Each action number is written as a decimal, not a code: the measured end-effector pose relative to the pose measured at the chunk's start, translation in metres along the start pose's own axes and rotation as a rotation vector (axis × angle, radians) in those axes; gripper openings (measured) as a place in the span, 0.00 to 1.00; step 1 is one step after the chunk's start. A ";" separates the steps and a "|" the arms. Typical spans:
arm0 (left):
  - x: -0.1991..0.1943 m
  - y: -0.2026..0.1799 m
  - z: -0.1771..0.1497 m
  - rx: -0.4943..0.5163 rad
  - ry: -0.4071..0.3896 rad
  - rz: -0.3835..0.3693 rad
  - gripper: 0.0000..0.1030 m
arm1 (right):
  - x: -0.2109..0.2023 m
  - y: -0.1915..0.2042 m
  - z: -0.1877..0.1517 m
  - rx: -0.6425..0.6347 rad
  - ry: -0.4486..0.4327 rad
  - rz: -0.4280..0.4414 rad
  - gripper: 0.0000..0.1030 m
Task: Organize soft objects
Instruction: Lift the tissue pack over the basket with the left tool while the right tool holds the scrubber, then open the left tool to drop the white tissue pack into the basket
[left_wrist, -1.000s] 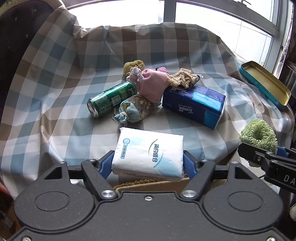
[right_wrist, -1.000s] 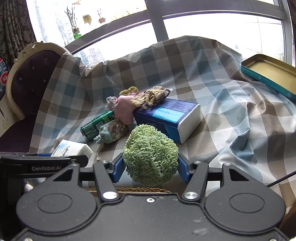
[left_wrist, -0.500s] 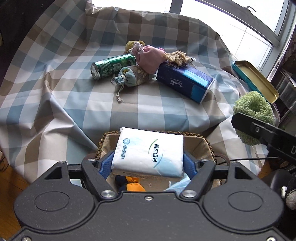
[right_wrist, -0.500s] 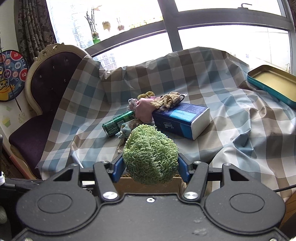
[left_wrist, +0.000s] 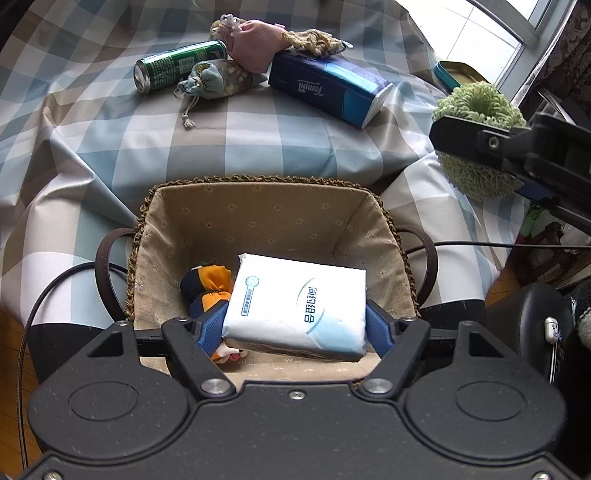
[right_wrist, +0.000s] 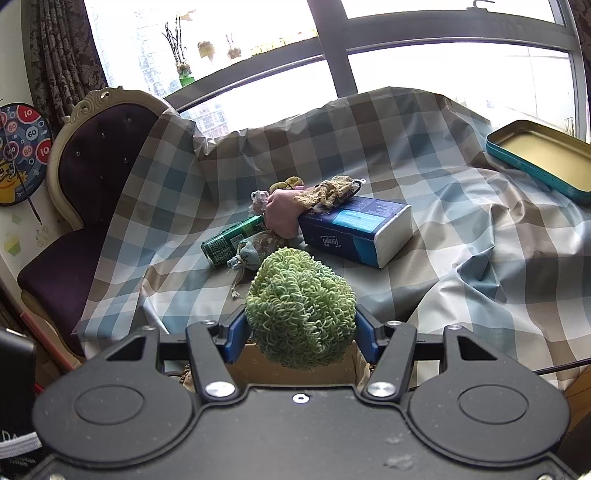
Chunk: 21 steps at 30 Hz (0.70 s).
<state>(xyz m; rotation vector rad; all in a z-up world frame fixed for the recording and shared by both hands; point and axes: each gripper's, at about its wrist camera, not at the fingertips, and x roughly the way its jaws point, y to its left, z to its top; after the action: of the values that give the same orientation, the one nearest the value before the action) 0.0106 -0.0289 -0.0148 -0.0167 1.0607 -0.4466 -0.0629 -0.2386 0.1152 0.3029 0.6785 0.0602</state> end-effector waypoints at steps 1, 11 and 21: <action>0.001 -0.001 -0.002 0.003 0.007 -0.001 0.69 | 0.000 0.000 0.000 0.000 0.002 -0.001 0.57; 0.004 0.001 -0.006 -0.008 0.036 -0.002 0.74 | 0.003 0.002 -0.001 -0.002 0.011 -0.006 0.57; 0.001 0.005 -0.008 -0.024 0.015 0.044 0.76 | 0.007 0.003 -0.002 -0.018 0.025 0.001 0.57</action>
<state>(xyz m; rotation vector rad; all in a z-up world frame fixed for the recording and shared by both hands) 0.0062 -0.0233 -0.0204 -0.0114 1.0791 -0.3952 -0.0588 -0.2341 0.1101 0.2860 0.7025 0.0713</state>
